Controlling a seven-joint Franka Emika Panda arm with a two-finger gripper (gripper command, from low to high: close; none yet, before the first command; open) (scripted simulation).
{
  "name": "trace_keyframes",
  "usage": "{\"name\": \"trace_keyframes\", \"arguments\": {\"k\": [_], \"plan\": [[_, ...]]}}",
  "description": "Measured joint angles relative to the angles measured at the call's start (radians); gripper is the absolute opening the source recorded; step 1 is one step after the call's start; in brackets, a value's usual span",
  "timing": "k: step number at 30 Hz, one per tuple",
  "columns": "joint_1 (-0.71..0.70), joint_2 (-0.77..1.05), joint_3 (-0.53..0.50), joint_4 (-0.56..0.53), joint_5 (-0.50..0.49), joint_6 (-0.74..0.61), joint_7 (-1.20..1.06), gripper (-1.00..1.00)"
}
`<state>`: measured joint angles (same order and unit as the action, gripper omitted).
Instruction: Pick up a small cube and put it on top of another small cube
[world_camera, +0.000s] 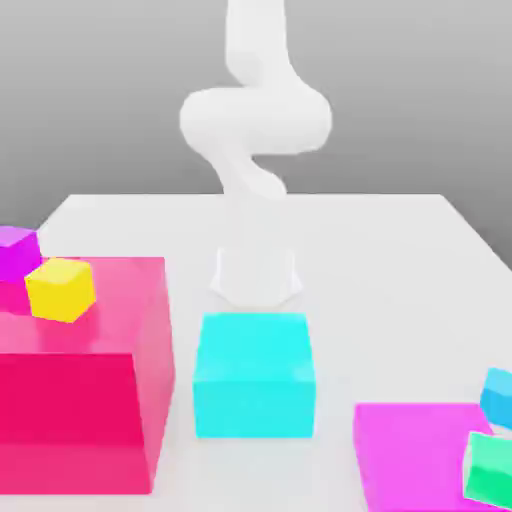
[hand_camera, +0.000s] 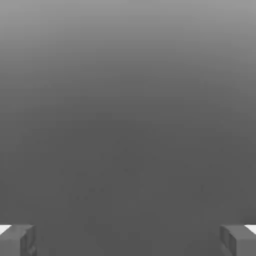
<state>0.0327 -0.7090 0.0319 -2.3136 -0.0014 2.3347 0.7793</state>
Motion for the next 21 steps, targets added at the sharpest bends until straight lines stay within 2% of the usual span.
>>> {"name": "trace_keyframes", "arguments": {"k": [12, 21], "plan": [[0.153, 0.438, 0.176, -0.066, -0.037, 0.168, -0.077, 0.00], [0.309, 0.770, 0.285, -0.113, -0.133, 0.289, -0.086, 0.00]]}}
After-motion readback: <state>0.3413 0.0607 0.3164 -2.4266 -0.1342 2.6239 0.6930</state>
